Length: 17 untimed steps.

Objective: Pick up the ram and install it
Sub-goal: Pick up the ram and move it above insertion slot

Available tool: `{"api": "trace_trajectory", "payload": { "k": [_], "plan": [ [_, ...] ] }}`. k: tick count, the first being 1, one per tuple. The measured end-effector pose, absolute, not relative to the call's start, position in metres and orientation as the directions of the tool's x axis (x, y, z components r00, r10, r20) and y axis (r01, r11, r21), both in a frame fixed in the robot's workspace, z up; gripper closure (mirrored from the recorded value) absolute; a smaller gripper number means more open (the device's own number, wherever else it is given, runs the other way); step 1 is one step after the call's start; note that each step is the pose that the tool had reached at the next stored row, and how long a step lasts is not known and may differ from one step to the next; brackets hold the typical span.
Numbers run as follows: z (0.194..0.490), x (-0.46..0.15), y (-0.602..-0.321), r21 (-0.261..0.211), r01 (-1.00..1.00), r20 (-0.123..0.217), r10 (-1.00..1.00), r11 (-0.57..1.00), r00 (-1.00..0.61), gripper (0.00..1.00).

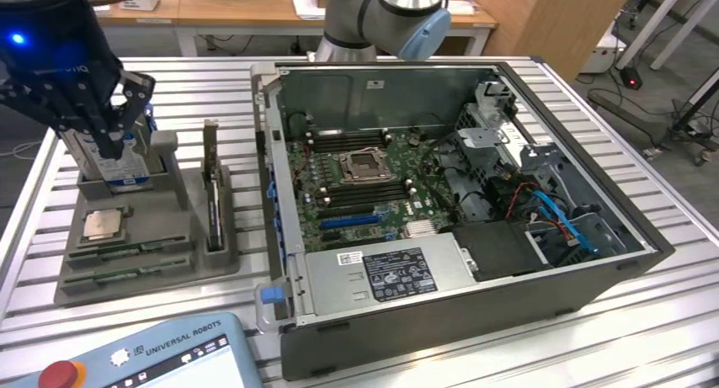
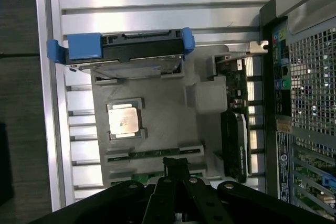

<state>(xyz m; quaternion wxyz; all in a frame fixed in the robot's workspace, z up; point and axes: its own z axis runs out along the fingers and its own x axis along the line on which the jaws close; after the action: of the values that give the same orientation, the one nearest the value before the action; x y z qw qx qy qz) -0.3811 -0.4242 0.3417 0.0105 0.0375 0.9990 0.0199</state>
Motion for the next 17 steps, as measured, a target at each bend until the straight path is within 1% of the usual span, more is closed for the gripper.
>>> {"api": "trace_trajectory", "payload": {
  "k": [11, 17],
  "plan": [
    [0.322, -0.381, -0.424, 0.041, 0.075, -0.019, 0.075, 0.996, -0.997, 0.9],
    [0.322, -0.381, -0.424, 0.041, 0.075, -0.019, 0.075, 0.996, -0.997, 0.9]
  ]
}}
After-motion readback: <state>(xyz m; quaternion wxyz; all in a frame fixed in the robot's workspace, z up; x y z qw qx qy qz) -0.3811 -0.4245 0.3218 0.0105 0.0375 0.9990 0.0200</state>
